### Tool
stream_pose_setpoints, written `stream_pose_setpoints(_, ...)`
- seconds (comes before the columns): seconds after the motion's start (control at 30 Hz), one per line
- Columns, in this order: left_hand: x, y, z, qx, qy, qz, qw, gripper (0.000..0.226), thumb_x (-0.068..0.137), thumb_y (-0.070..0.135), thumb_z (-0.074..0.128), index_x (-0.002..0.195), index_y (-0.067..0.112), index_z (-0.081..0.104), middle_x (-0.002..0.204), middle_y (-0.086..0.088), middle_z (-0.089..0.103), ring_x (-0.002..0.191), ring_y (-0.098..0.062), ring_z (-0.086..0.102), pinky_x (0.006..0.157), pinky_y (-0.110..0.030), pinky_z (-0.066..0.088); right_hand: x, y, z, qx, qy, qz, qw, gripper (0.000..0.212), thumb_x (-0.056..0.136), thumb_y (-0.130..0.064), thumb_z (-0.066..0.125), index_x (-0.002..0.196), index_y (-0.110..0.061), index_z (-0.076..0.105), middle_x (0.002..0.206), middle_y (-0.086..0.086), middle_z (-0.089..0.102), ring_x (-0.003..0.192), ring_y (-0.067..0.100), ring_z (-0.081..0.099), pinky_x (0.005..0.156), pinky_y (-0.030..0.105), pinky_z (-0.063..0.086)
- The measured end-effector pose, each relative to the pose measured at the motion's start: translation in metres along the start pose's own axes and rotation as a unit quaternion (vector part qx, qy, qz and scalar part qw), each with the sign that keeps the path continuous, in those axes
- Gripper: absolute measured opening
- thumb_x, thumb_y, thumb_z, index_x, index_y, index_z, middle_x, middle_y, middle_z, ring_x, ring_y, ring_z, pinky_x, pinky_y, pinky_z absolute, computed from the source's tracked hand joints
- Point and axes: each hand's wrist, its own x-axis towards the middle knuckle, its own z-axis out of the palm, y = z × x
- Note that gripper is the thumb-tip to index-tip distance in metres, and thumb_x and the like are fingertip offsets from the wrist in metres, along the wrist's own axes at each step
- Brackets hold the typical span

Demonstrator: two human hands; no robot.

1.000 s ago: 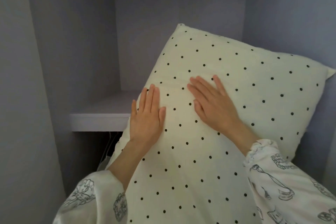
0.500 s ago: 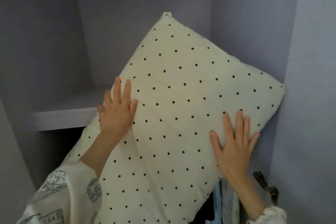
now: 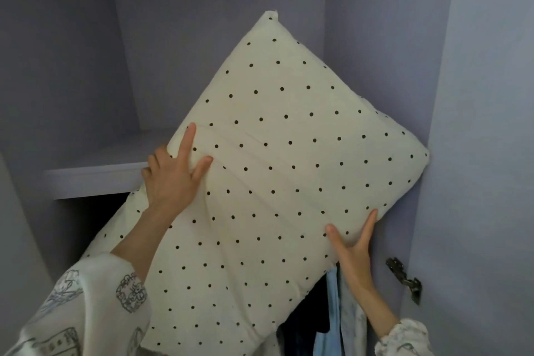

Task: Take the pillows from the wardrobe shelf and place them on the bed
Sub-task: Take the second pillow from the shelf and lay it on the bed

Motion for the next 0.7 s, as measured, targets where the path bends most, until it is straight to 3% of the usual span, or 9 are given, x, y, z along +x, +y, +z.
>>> stream_pose_setpoints(0.17, 0.011, -0.012, -0.016, -0.013, -0.065, 0.022, 0.998, 0.074, 0.078, 0.072, 0.034, 0.138, 0.053, -0.005, 0.104, -0.026, 0.053, 0.1, -0.04, 0.047, 0.084, -0.048, 0.038, 0.0, -0.013, 0.002, 0.001, 0.014, -0.009, 1.0, 0.119, 0.058, -0.052, 0.074, 0.141, -0.049, -0.011, 0.148, -0.025, 0.004, 0.133, -0.005, 0.016, 0.107, 0.025, 0.018)
stream_pose_setpoints(0.3, -0.004, -0.031, -0.017, -0.119, -0.108, -0.012, 0.987, 0.076, 0.076, 0.07, 0.044, 0.132, 0.062, -0.007, 0.117, -0.022, 0.051, 0.107, -0.041, 0.046, 0.088, -0.05, 0.039, -0.004, -0.022, -0.006, -0.029, 0.007, -0.022, 0.999, 0.124, 0.049, -0.061, 0.077, 0.138, -0.055, -0.01, 0.14, -0.025, 0.01, 0.132, 0.002, 0.018, 0.108, 0.032, 0.02)
stream_pose_setpoints(0.4, -0.033, -0.044, -0.019, -0.205, -0.134, -0.052, 0.968, 0.078, 0.076, 0.068, 0.05, 0.128, 0.068, -0.008, 0.123, -0.017, 0.045, 0.093, -0.032, 0.049, 0.078, -0.042, 0.04, -0.01, -0.029, -0.011, -0.047, -0.002, -0.038, 0.998, 0.126, 0.047, -0.058, 0.078, 0.14, -0.051, -0.008, 0.141, -0.022, 0.012, 0.133, 0.006, 0.018, 0.111, 0.037, 0.019)
stream_pose_setpoints(0.57, -0.072, -0.06, -0.028, -0.218, -0.157, -0.084, 0.96, 0.082, 0.077, 0.066, 0.051, 0.128, 0.066, -0.014, 0.132, -0.016, 0.044, 0.108, -0.034, 0.049, 0.092, -0.049, 0.041, -0.016, -0.047, -0.016, -0.066, -0.023, -0.051, 0.996, 0.124, 0.046, -0.061, 0.076, 0.139, -0.054, -0.006, 0.136, -0.021, 0.014, 0.125, 0.003, 0.022, 0.107, 0.033, 0.02)
stream_pose_setpoints(0.7, -0.11, -0.061, -0.041, -0.218, -0.131, -0.131, 0.958, 0.081, 0.078, 0.067, 0.047, 0.133, 0.059, -0.012, 0.13, -0.011, 0.048, 0.107, -0.032, 0.051, 0.091, -0.048, 0.042, -0.023, -0.058, -0.022, -0.081, -0.044, -0.07, 0.993, 0.116, 0.052, -0.059, 0.077, 0.136, -0.059, -0.002, 0.128, -0.017, 0.019, 0.116, 0.004, 0.03, 0.099, 0.028, 0.023)
